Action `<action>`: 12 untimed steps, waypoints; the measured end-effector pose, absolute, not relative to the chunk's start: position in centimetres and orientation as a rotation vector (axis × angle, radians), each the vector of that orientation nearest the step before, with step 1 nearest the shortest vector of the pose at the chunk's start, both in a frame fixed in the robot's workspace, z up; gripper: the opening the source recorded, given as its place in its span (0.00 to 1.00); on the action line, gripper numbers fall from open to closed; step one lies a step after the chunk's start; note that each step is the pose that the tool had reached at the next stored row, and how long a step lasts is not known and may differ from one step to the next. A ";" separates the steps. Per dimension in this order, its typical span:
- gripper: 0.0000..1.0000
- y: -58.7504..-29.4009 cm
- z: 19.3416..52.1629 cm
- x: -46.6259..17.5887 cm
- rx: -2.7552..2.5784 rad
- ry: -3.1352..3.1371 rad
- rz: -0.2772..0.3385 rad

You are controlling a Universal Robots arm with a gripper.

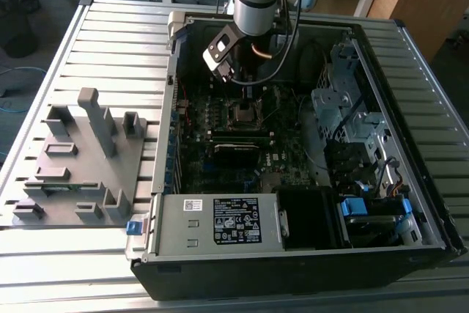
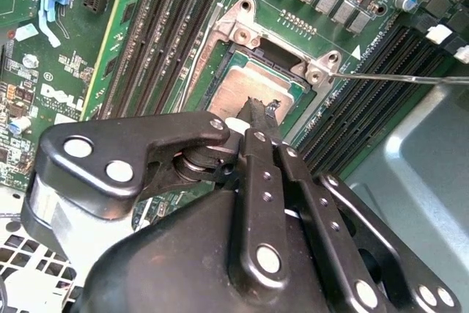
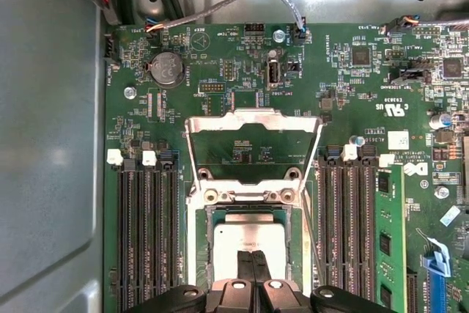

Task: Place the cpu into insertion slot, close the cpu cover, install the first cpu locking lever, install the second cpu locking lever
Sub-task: 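Place the cpu into insertion slot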

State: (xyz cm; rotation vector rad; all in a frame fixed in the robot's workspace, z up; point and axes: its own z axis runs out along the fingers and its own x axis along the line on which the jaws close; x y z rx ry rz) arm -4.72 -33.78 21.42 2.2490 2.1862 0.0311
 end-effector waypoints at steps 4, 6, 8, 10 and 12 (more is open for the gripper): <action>0.10 -33.8 21.6 -4.7 2.249 2.186 0.032; 0.10 -33.8 21.6 -4.7 2.249 2.186 0.031; 0.10 -33.8 21.7 -4.7 2.249 2.186 0.031; 0.10 -33.8 21.7 -4.7 2.249 2.186 0.031; 0.10 -33.8 21.8 -4.7 2.249 2.186 0.031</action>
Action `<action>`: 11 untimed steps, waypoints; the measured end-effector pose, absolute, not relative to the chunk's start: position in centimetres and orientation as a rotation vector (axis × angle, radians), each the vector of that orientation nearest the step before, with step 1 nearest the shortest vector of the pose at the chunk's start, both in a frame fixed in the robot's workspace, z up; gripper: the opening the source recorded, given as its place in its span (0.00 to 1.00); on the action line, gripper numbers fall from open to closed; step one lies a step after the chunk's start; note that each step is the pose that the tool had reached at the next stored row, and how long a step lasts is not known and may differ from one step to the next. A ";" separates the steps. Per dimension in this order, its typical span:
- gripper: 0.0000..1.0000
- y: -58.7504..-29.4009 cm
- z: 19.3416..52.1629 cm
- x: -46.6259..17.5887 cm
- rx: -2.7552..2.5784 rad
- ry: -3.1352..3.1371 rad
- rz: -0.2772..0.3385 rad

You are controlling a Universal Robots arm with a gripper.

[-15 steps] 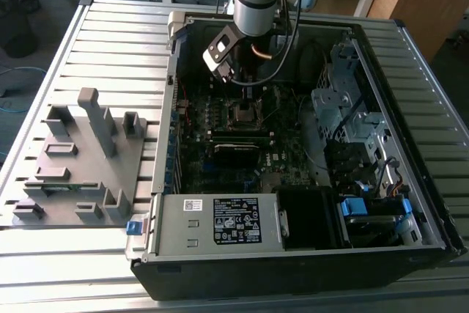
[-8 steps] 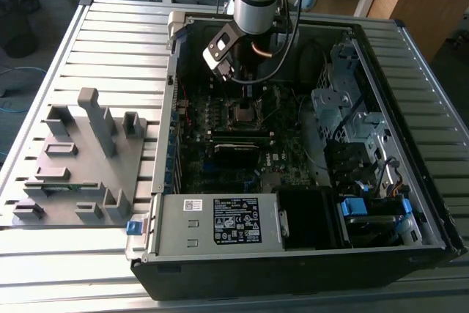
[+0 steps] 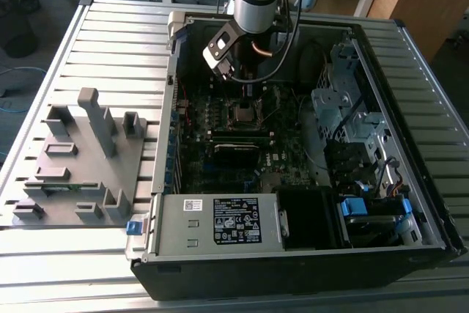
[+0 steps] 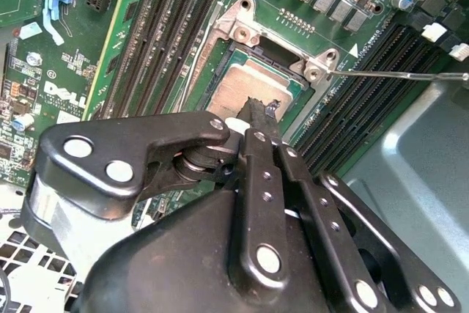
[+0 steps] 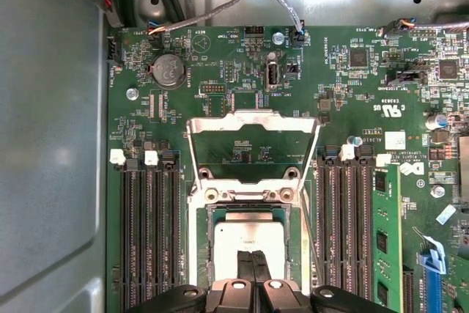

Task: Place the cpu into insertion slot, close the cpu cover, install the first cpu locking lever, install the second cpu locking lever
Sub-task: 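Place the cpu into insertion slot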

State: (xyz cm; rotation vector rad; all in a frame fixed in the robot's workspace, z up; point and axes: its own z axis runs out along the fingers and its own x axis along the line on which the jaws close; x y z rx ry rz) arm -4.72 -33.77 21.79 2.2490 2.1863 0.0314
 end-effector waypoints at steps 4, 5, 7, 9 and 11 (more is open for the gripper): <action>0.10 -33.8 22.1 -4.7 2.249 2.186 0.031; 0.10 -33.8 22.1 -4.7 2.249 2.186 0.031; 0.10 -33.8 22.2 -4.7 2.249 2.186 0.031; 0.10 -33.8 22.2 -4.7 2.249 2.186 0.031; 0.10 -33.8 22.3 -4.7 2.249 2.186 0.032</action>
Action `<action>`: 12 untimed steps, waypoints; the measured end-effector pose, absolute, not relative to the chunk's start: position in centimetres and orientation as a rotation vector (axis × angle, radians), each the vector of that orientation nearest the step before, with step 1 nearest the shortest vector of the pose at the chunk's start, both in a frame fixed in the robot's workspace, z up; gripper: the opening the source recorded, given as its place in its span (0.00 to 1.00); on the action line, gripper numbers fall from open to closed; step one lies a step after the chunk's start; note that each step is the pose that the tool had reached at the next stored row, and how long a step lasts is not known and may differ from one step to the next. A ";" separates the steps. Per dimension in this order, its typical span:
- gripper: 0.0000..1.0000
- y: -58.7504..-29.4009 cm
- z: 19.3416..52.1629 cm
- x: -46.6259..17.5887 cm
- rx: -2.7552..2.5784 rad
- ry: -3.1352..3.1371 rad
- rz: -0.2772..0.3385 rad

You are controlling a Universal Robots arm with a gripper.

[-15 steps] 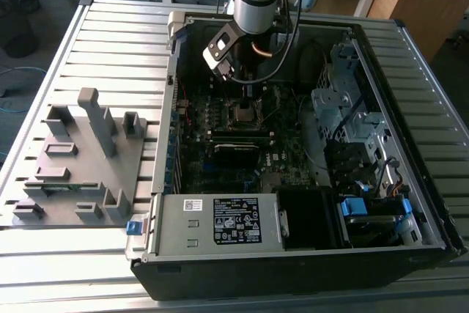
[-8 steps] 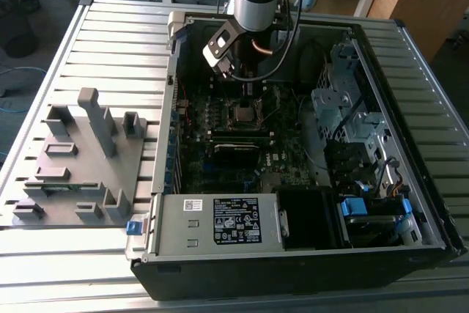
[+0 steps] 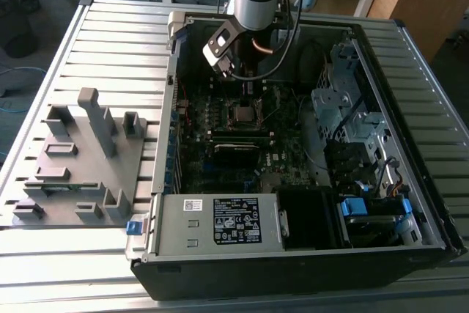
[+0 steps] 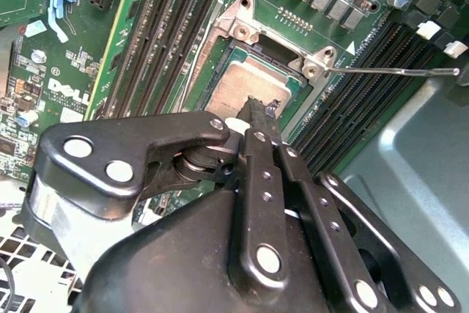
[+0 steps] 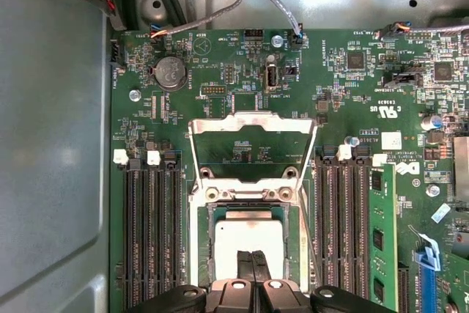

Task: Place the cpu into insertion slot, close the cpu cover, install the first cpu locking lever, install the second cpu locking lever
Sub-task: 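Place the cpu into insertion slot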

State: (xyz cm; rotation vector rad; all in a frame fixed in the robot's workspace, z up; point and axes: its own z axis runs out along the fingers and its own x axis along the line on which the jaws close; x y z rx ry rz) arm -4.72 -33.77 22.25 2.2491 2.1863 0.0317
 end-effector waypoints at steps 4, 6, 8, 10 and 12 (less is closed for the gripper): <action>0.10 -33.8 22.4 -4.7 2.249 2.186 0.031; 0.10 -33.8 22.4 -4.7 2.249 2.186 0.031; 0.10 -33.8 22.5 -4.7 2.249 2.186 0.031; 0.10 -33.8 22.5 -4.7 2.249 2.186 0.031; 0.10 -33.8 22.6 -4.7 2.249 2.186 0.031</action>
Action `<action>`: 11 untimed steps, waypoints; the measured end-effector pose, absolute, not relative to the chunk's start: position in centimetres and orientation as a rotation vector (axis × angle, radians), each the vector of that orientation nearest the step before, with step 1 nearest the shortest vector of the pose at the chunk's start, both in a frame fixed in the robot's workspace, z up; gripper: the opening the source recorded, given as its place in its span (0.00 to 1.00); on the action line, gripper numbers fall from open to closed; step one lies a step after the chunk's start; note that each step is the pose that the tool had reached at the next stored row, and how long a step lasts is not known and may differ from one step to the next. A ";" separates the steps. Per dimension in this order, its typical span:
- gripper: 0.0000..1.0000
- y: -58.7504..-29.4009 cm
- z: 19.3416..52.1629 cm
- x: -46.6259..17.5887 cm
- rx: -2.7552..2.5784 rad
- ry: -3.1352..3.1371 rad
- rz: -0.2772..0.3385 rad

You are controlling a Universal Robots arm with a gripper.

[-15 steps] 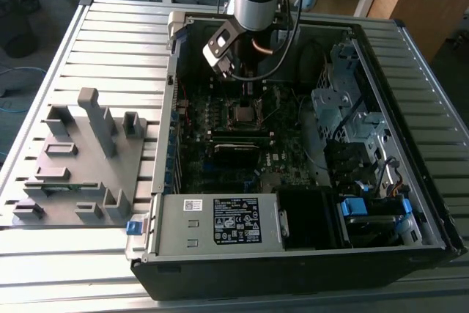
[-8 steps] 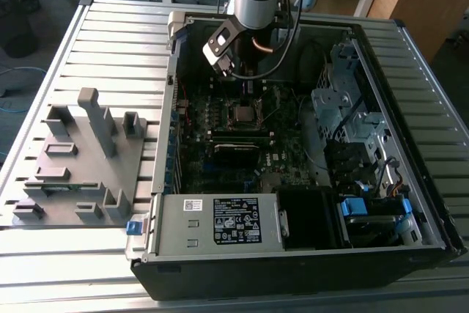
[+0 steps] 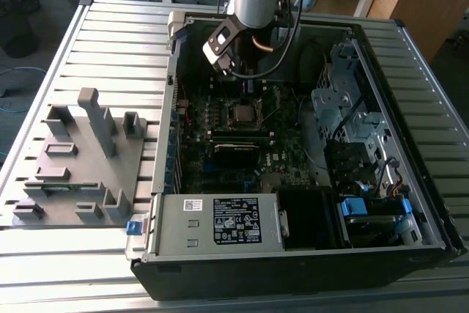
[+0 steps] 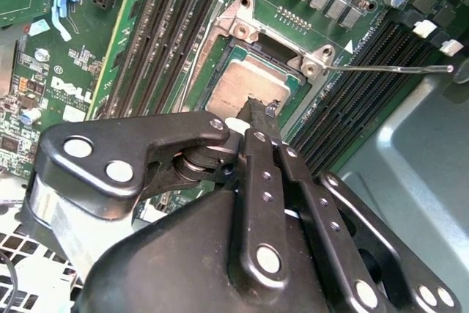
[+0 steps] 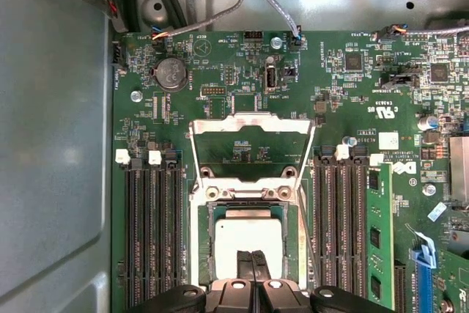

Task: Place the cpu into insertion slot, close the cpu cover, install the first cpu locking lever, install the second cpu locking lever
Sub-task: 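Place the cpu into insertion slot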

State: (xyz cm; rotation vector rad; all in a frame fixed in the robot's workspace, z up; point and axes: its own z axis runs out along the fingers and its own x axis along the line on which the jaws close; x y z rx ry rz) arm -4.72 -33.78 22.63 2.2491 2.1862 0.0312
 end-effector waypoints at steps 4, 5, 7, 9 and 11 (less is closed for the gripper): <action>0.10 -33.8 22.9 -4.7 2.249 2.186 0.031; 0.10 -33.8 22.9 -4.7 2.249 2.186 0.031; 0.10 -33.8 23.1 -4.7 2.249 2.186 0.031; 0.10 -33.8 23.2 -4.7 2.249 2.186 0.031; 0.10 -33.8 23.3 -4.7 2.249 2.186 0.032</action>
